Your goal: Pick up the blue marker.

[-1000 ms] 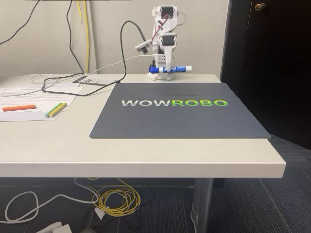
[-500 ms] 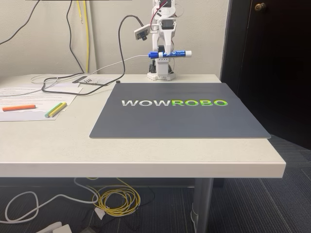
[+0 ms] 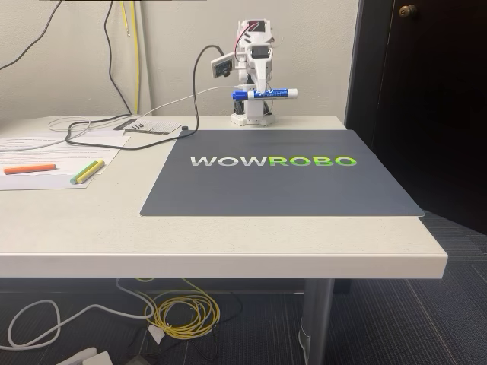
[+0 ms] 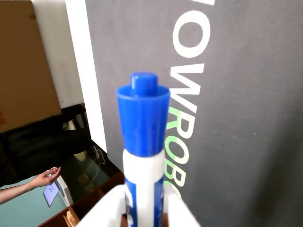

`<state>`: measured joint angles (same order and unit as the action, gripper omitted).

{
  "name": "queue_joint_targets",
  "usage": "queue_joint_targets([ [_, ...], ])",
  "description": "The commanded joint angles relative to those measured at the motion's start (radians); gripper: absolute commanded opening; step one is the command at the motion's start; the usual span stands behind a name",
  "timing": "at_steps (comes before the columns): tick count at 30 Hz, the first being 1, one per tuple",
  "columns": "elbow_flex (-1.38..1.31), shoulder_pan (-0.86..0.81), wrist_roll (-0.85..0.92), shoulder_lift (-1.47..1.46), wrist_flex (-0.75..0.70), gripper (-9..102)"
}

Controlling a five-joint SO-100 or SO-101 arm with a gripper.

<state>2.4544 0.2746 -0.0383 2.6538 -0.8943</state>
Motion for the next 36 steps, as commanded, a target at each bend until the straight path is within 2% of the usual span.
queue_joint_targets([
  [1,0.057,-0.006,0.002,0.084,0.046,1],
  [8,0.147,-0.008,0.006,0.152,0.091,0],
  [36,0.166,-0.017,0.005,0.169,0.104,0],
])
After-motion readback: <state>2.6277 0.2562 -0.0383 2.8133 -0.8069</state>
